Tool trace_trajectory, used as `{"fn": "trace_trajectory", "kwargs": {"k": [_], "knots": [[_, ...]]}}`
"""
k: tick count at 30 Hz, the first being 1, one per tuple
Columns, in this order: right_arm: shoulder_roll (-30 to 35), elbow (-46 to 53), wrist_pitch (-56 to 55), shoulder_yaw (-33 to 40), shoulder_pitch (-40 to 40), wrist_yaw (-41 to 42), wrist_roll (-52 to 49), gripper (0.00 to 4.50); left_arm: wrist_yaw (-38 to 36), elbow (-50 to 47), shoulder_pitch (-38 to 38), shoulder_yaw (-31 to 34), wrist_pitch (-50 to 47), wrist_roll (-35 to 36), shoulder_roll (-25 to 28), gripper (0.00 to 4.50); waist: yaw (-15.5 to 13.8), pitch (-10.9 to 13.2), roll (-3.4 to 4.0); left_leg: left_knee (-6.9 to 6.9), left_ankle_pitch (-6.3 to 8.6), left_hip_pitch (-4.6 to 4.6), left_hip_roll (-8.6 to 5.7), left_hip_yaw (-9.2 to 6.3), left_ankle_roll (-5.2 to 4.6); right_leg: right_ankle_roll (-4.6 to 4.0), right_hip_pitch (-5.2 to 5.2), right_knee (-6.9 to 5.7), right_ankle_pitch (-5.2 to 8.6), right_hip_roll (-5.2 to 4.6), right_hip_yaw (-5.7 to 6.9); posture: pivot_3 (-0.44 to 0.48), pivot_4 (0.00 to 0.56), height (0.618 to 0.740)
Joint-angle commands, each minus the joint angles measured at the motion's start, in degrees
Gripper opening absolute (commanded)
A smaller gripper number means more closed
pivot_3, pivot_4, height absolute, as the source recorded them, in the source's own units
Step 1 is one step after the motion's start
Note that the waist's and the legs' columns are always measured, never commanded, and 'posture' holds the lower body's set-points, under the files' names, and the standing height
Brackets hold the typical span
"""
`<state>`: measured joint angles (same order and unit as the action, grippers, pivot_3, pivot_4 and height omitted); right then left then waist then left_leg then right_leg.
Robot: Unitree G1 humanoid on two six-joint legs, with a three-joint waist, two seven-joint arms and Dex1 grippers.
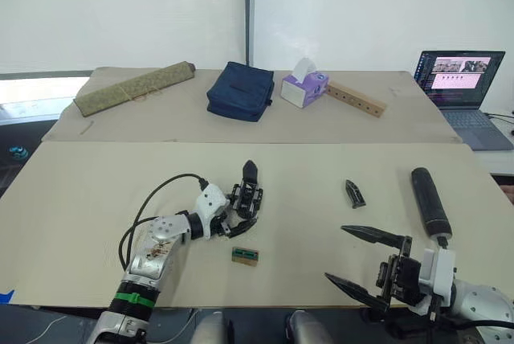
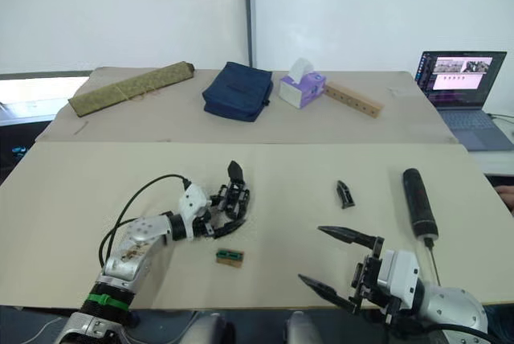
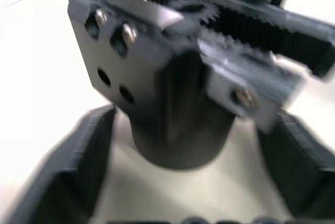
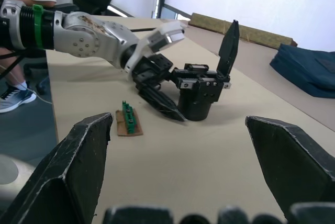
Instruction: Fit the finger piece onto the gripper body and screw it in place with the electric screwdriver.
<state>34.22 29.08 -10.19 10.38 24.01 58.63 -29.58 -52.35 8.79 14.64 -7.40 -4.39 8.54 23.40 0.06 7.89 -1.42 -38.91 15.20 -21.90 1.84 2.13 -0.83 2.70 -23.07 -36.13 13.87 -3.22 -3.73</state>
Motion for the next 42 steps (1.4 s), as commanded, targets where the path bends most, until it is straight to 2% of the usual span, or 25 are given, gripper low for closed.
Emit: {"fn": "trace_trajectory", "kwargs": {"k": [1, 5, 7, 9, 13, 16, 19, 23, 24, 27, 28, 30, 33, 39, 42], "knots": [[0.68, 2.25, 1.2, 2.34, 1.1, -1.69, -0.74, 4.5, -2.57, 3.92, 0.17, 3.55, 2.97, 1.76, 3.71, 4.45, 0.11, -0.02, 0.03, 0.01, 0.0, 0.02, 0.0, 0.0, 0.0, -0.01, 0.0, -0.01, 0.0, 0.0, 0.0, 0.0, 0.15, 0.74], [0.54, 4.48, 3.34, 7.06, 6.23, -5.31, -0.49, 4.5, -11.0, 7.58, -1.25, 8.53, 3.3, 8.28, 9.37, 4.45, 0.31, -0.02, 0.03, 0.05, 0.0, 0.0, 0.03, 0.01, 0.0, -0.05, -0.05, -0.05, 0.03, 0.01, 0.0, 0.0, 0.15, 0.74], [-0.02, 5.92, 8.12, 10.68, 8.87, -12.16, 4.06, 4.5, -20.64, 7.48, -3.37, 11.27, 3.61, 14.18, 12.76, 4.45, 0.6, -0.02, 0.04, 0.08, 0.0, 0.01, 0.07, 0.06, 0.0, -0.08, -0.08, -0.05, 0.05, 0.01, 0.01, 0.0, 0.15, 0.74], [-0.15, 7.24, 12.24, 12.67, 10.71, -17.01, 8.07, 4.5, -26.76, 8.08, -4.46, 13.19, 4.35, 17.12, 15.46, 4.45, 0.6, -0.02, 0.03, 0.08, 0.01, -0.06, 0.08, 0.08, 0.01, -0.1, -0.14, -0.05, 0.07, -0.05, 0.01, 0.0, 0.15, 0.74], [-1.65, 8.9, 18.57, 14.44, 15.07, -21.91, 10.53, 4.5, -30.26, 9.68, -2.15, 17.05, 3.27, 20.23, 18.53, 4.45, -0.36, -0.01, 0.01, 0.0, 0.0, -0.09, 0.08, 0.19, 0.01, -0.12, -0.14, -0.02, 0.1, -0.15, 0.02, 0.0, 0.15, 0.74], [-3.85, 10.67, 24.48, 15.16, 13.78, -26.12, 7.24, 4.5, -31.04, 6.39, -1.36, 18.26, 1.34, 22.47, 19.08, 4.45, -0.63, -0.03, -0.02, 0.01, 0.0, -0.1, 0.09, 0.29, 0.01, -0.11, -0.13, 0.03, 0.12, -0.15, 0.06, 0.0, 0.15, 0.74], [-2.81, 13.73, 37.67, 15.9, 5.4, -33.3, 1.71, 4.5, -27.01, -0.97, 0.88, 19.15, -3.52, 26.4, 17.33, 4.45, -0.17, 0.0, -0.05, 0.0, 0.0, -0.13, 0.11, 0.22, 0.01, -0.1, -0.17, 0.02, 0.09, -0.19, -0.06, 0.0, 0.15, 0.74], [1.74, 15.07, 61.97, 17.88, -2.97, -41.49, -6.19, 4.5, -23.95, -7.7, 1.26, 18.51, -7.82, 28.36, 15.74, 4.45, 0.25, -0.02, -0.09, -0.02, 0.0, -0.15, 0.09, 0.21, 0.0, 0.0, -0.14, 0.04, 0.01, -0.18, -0.17, 0.0, 0.15, 0.74], [3.83, 13.88, 67.48, 17.87, -7.54, -42.5, -8.52, 4.5, -23.15, -10.1, 1.06, 17.66, -10.0, 29.15, 15.6, 4.45, 0.33, -0.02, -0.09, 0.06, 0.01, -0.15, 0.05, 0.16, 0.0, 0.02, -0.14, 0.04, 0.02, -0.15, -0.15, 0.0, 0.15, 0.74], [9.26, 5.7, 82.13, 13.55, -28.2, -44.9, -11.17, 4.5, -19.81, -16.96, 1.78, 15.39, -15.23, 31.84, 13.85, 4.45, 1.31, 0.21, -0.01, 0.04, 0.04, -0.18, 0.03, 0.2, -0.05, -0.02, -0.22, 0.04, 0.01, -0.1, -0.21, 0.0, 0.15, 0.74], [10.11, 3.94, 85.14, 12.2, -32.07, -45.33, -10.76, 4.5, -19.28, -17.94, 2.02, 15.09, -15.84, 32.05, 13.44, 4.45, 1.42, 0.23, 0.0, -0.03, 0.02, -0.26, -0.01, 0.21, -0.07, 0.03, -0.25, 0.07, -0.08, -0.12, -0.27, 0.0, 0.15, 0.74], [11.39, -1.23, 88.84, 7.42, -38.97, -45.05, -9.29, 4.5, -18.58, -19.85, 2.58, 14.27, -16.19, 32.11, 12.54, 4.45, 1.18, 0.22, -0.1, 0.01, -0.01, -0.23, -0.05, 0.14, -0.13, 0.04, -0.23, 0.07, -0.07, -0.06, -0.24, 0.0, 0.15, 0.74], [11.85, -10.47, 86.98, -2.35, -47.03, -43.42, -4.9, 4.5, -18.2, -21.41, 3.19, 13.03, -15.33, 31.26, 11.88, 4.45, 0.74, 0.23, -0.16, 0.11, -0.01, -0.26, 0.03, 0.15, -0.13, -0.12, -0.23, 0.1, 0.03, 0.13, -0.03, 0.0, 0.15, 0.74], [10.39, -19.27, 85.1, -11.49, -54.0, -41.2, 0.06, 4.5, -17.21, -22.71, 2.17, 12.53, -14.99, 30.97, 11.71, 4.45, 0.71, 0.22, -0.13, -0.07, -0.03, -1.19, -0.07, 0.11, -0.14, 0.06, -1.18, -0.04, -0.12, 0.03, -0.18, 0.0, 0.15, 0.74], [10.06, -21.65, 83.96, -14.02, -54.66, -40.23, 2.29, 4.5, -16.58, -23.95, 1.07, 12.61, -14.98, 31.11, 11.69, 4.45, 0.74, 0.22, -0.13, -0.15, -0.03, -1.26, -0.1, 0.07, -0.15, 0.16, -1.18, 0.03, -0.21, -0.06, -0.18, 0.0, 0.15, 0.74]]}}
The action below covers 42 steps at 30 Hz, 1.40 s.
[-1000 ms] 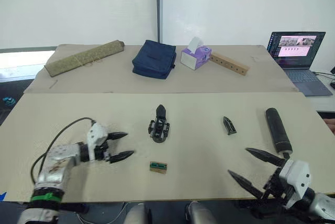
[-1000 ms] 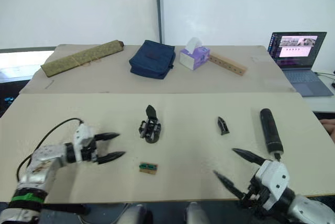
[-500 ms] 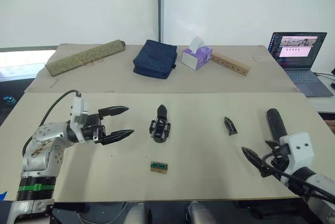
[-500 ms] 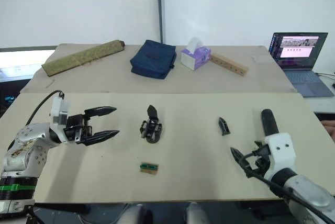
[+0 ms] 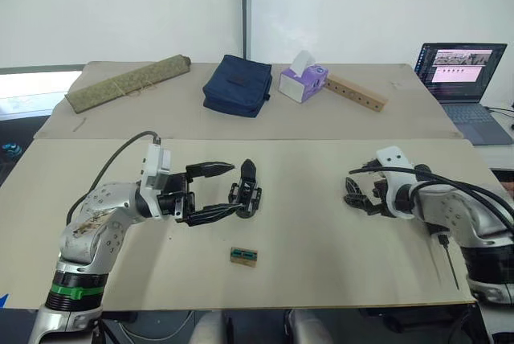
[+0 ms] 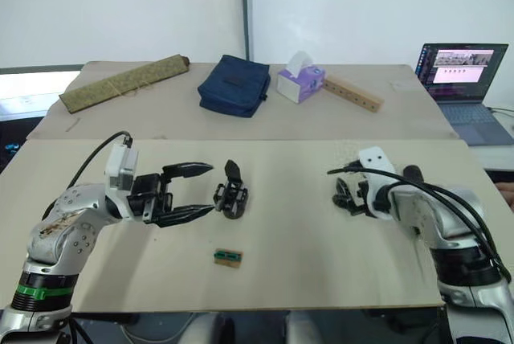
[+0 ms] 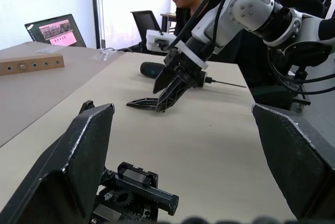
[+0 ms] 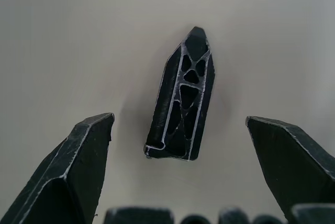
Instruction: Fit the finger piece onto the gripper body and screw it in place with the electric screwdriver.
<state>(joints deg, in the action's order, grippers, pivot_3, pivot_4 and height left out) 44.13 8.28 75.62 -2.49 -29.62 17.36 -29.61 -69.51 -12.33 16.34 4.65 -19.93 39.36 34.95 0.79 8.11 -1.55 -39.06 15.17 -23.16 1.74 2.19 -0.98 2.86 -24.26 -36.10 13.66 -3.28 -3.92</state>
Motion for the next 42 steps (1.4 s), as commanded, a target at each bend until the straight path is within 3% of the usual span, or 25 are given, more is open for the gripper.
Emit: {"fn": "trace_trajectory", "kwargs": {"k": [1, 2, 5, 12, 13, 16, 22, 26, 31, 40, 42], "knots": [[-0.41, -1.14, -1.47, -1.42, -1.32, 1.47, 2.32, 4.5, 0.73, -3.15, -0.94, 0.57, 0.58, 0.29, 0.2, 4.45, 0.0, 0.0, 0.0, 0.0, 0.0, 0.01, -0.02, 0.0, 0.0, 0.01, 0.01, 0.01, -0.01, -0.03, -0.02, 0.0, 0.15, 0.74], [-0.86, -1.26, -1.13, -1.51, -1.54, 1.92, 2.42, 4.5, 0.83, -3.35, -1.13, 0.57, 0.59, 0.3, 0.25, 4.45, 0.01, 0.0, 0.0, -0.01, 0.0, 0.01, -0.03, 0.0, 0.0, 0.01, 0.02, 0.01, -0.01, -0.04, -0.02, 0.0, 0.15, 0.74], [-0.93, -0.42, 1.38, -2.8, -1.98, 3.58, 2.36, 3.69, 1.06, -3.71, -1.52, 0.66, 0.63, 0.31, 0.43, 4.5, 0.02, 0.0, 0.0, -0.04, -0.02, 0.06, -0.01, -0.01, -0.04, -0.01, 0.05, -0.02, -0.05, -0.01, -0.02, 0.0, 0.15, 0.74], [-1.64, 0.26, -0.01, -1.0, -0.89, 3.58, 4.55, 1.25, 3.2, -2.84, -0.11, 2.02, -0.6, 1.77, -0.23, 4.5, -0.04, 0.0, -0.01, -0.04, -0.03, 0.12, 0.03, 0.01, -0.06, -0.03, 0.1, -0.04, -0.05, 0.05, 0.0, 0.0, 0.15, 0.74], [-1.17, 1.51, -1.54, -0.56, -0.37, 4.31, 4.61, 1.09, 4.59, -2.79, 0.54, 2.58, -1.76, 3.02, -0.79, 4.5, -0.13, 0.0, -0.01, -0.04, -0.03, 0.11, 0.03, 0.0, -0.06, -0.03, 0.1, -0.04, -0.06, 0.05, 0.0, 0.0, 0.15, 0.74], [0.34, 6.36, -8.18, 2.28, 1.74, 6.15, 5.17, 1.09, 10.51, -3.56, 2.39, 4.28, -7.42, 7.73, -2.33, 4.5, -0.22, 0.0, 0.0, -0.05, -0.03, 0.05, 0.01, -0.06, -0.06, -0.02, 0.07, -0.02, -0.06, 0.03, 0.01, 0.0, 0.15, 0.74], [-4.59, 19.81, -30.37, 8.0, 3.48, 8.05, 6.36, 1.09, 24.74, -5.13, 5.97, 6.35, -16.73, 15.59, -6.92, 4.5, 0.36, 0.01, 0.0, -0.05, -0.03, 0.02, 0.03, -0.16, -0.06, 0.03, 0.01, -0.07, -0.08, 0.06, -0.01, 0.0, 0.15, 0.74], [-9.26, 23.99, -45.48, 3.19, 2.73, 8.37, 11.94, 1.09, 36.67, -4.62, 10.91, 7.11, -18.75, 17.95, -13.82, 4.5, 0.04, 0.01, -0.01, -0.06, -0.05, 0.06, 0.06, -0.29, -0.03, 0.02, 0.06, -0.12, -0.09, 0.12, 0.05, 0.0, 0.15, 0.74], [-14.4, 21.79, -59.04, -4.36, 2.63, 7.36, 20.9, 1.09, 47.54, -4.99, 14.09, 8.25, -19.28, 22.65, -21.77, 4.5, 0.01, 0.01, -0.01, -0.07, -0.09, 0.04, -0.07, -0.27, 0.03, 0.07, 0.06, -0.09, -0.14, -0.04, 0.04, 0.0, 0.15, 0.74], [-18.3, 19.66, -61.83, -7.3, 2.19, 8.41, 25.57, 1.09, 51.89, -5.05, 16.04, 9.59, -18.95, 26.18, -25.4, 4.5, -0.06, 0.01, -0.01, -0.04, -0.2, 0.06, -0.12, -0.29, 0.22, 0.04, 0.05, -0.09, -0.18, -0.04, 0.04, 0.0, 0.15, 0.74], [-18.58, 19.56, -62.24, -7.55, 2.37, 8.8, 25.93, 1.09, 51.65, -5.92, 14.71, 9.44, -19.45, 27.68, -25.38, 3.96, -0.05, 0.01, 0.0, -0.04, -0.2, 0.06, -0.11, -0.3, 0.22, 0.04, 0.05, -0.09, -0.18, -0.02, 0.05, 0.0, 0.15, 0.74]]}}
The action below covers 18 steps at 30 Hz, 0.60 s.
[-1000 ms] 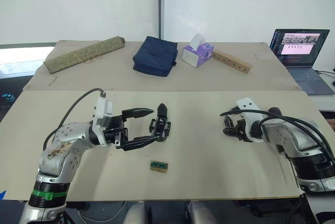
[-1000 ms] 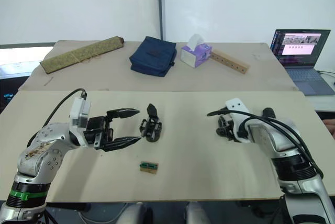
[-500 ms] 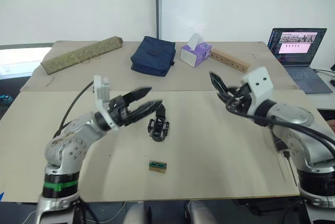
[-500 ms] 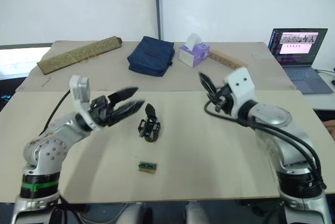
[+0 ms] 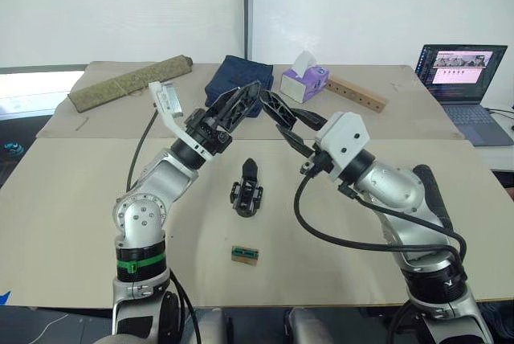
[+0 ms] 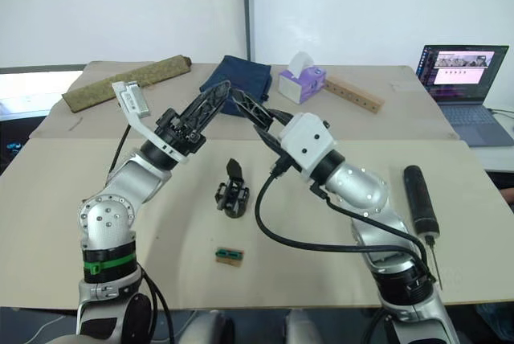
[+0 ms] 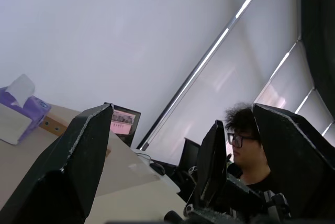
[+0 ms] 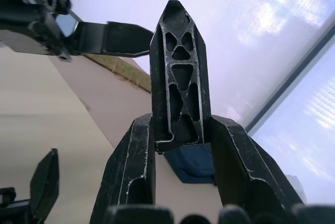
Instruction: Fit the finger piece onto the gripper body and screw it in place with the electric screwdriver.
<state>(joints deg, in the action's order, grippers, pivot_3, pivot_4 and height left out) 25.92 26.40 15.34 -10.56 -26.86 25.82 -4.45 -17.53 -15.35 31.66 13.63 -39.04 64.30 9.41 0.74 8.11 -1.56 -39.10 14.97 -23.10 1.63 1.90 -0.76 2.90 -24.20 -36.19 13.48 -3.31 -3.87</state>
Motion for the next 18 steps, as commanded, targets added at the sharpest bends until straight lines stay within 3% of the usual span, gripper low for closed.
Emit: {"fn": "trace_trajectory", "kwargs": {"k": [1, 6, 9, 16, 18], "knots": [[-0.51, 1.32, -2.18, 0.43, -0.41, 0.54, 0.92, 1.09, -0.4, -3.1, -1.02, 0.28, -0.45, 3.24, 0.21, 3.59, 0.02, 0.0, 0.0, 0.0, 0.0, 0.01, 0.0, 0.0, 0.0, 0.0, 0.0, -0.01, 0.0, 0.0, 0.0, 0.0, 0.15, 0.74], [-1.42, 0.82, -2.93, 0.1, -0.6, 1.38, 1.68, 1.09, 0.18, -3.92, -2.71, -1.0, -0.89, 4.64, -0.37, 1.21, 0.03, 0.0, 0.0, 0.0, -0.01, 0.0, 0.0, 0.0, 0.01, 0.0, 0.01, 0.0, 0.0, 0.0, 0.0, 0.0, 0.15, 0.74], [-1.79, 0.63, -3.25, 0.09, -0.65, 1.83, 1.96, 1.09, 0.53, -4.26, -3.23, -1.38, -0.29, 4.83, -0.85, 0.0, -0.04, 0.0, 0.0, 0.0, -0.01, 0.01, -0.01, 0.0, 0.02, 0.0, 0.02, 0.0, 0.0, -0.01, 0.0, 0.0, 0.15, 0.74], [-2.83, 0.87, 0.98, 1.53, 0.25, 3.84, -1.8, 1.09, 1.23, -4.29, -2.96, -0.03, 2.03, 7.53, -3.24, 0.0, -0.01, 0.0, 0.0, 0.0, -0.01, 0.01, -0.01, 0.0, 0.02, -0.01, 0.02, 0.01, 0.0, 0.0, 0.0, 0.0, 0.15, 0.74], [-2.04, 1.05, -0.03, 2.7, 0.3, 4.9, -2.45, 2.13, 0.51, -3.74, -2.35, 0.62, 2.2, 8.14, -2.85, 0.0, -0.01, 0.0, 0.0, 0.0, -0.01, 0.01, -0.01, 0.0, 0.02, -0.01, 0.03, 0.01, 0.0, 0.0, 0.0, 0.0, 0.15, 0.74]]}}
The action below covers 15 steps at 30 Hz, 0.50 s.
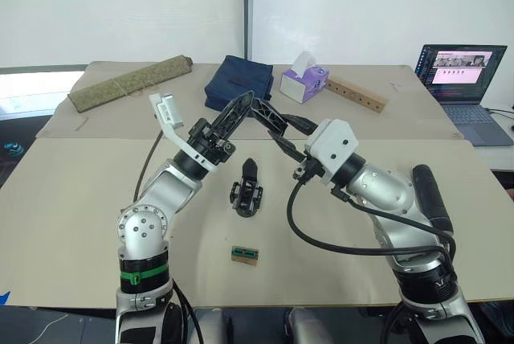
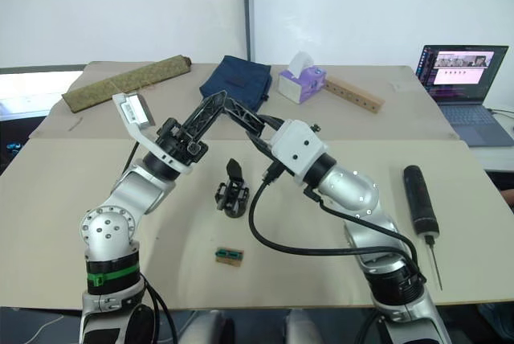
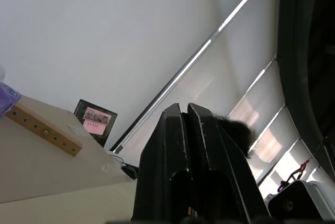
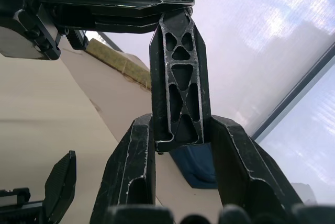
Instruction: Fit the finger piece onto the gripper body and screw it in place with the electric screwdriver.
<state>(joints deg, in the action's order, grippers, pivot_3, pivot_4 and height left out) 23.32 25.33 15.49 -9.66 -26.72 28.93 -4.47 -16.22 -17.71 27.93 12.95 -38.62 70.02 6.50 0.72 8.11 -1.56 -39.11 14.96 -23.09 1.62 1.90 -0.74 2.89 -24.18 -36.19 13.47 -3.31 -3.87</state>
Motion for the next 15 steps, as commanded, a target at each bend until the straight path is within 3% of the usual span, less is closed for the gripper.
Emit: {"fn": "trace_trajectory", "kwargs": {"k": [1, 4, 7, 12, 15], "knots": [[1.48, 2.08, -0.66, 2.87, 0.12, 2.68, -2.99, 2.48, -2.27, -0.91, 1.89, 1.6, 1.63, 2.45, 0.99, 0.0, 0.01, 0.0, 0.0, 0.0, 0.0, 0.01, 0.0, 0.0, 0.0, 0.0, 0.0, 0.0, 0.0, 0.0, 0.0, 0.0, 0.15, 0.74], [5.62, 2.8, 5.53, 8.06, 0.22, 7.64, -10.51, 3.52, -9.37, 1.57, 3.59, 2.03, -0.6, 2.23, 7.02, 0.0, -0.04, 0.0, 0.0, 0.0, -0.01, 0.0, -0.01, 0.0, 0.0, 0.0, 0.0, 0.02, 0.0, 0.02, 0.02, 0.0, 0.15, 0.74], [15.52, 3.94, 17.66, 12.36, 1.43, 17.75, -21.81, 4.49, -16.77, 6.97, 5.58, 2.2, -3.68, 1.72, 14.04, 0.0, -0.18, 0.01, 0.01, 0.0, 0.0, 0.02, -0.02, 0.02, -0.01, -0.01, 0.05, 0.05, 0.01, 0.0, 0.03, 0.0, 0.15, 0.74], [25.52, 2.37, 39.43, 19.65, -2.2, 24.53, -43.87, 4.49, -34.12, 11.9, 8.04, -3.67, -11.88, -0.8, 26.02, 0.0, 0.29, 0.05, -0.01, 0.08, 0.0, 0.03, 0.03, 0.02, -0.03, -0.07, 0.03, 0.07, 0.05, 0.06, 0.07, 0.0, 0.15, 0.74], [28.21, 0.47, 50.13, 19.73, -5.96, 25.22, -54.25, 4.49, -42.95, 12.98, 9.98, -9.14, -12.98, -5.27, 29.73, 0.0, 0.31, 0.05, -0.01, 0.15, 0.0, 0.14, 0.09, 0.04, -0.03, -0.17, 0.06, 0.05, 0.1, 0.13, 0.06, 0.0, 0.15, 0.74]]}}
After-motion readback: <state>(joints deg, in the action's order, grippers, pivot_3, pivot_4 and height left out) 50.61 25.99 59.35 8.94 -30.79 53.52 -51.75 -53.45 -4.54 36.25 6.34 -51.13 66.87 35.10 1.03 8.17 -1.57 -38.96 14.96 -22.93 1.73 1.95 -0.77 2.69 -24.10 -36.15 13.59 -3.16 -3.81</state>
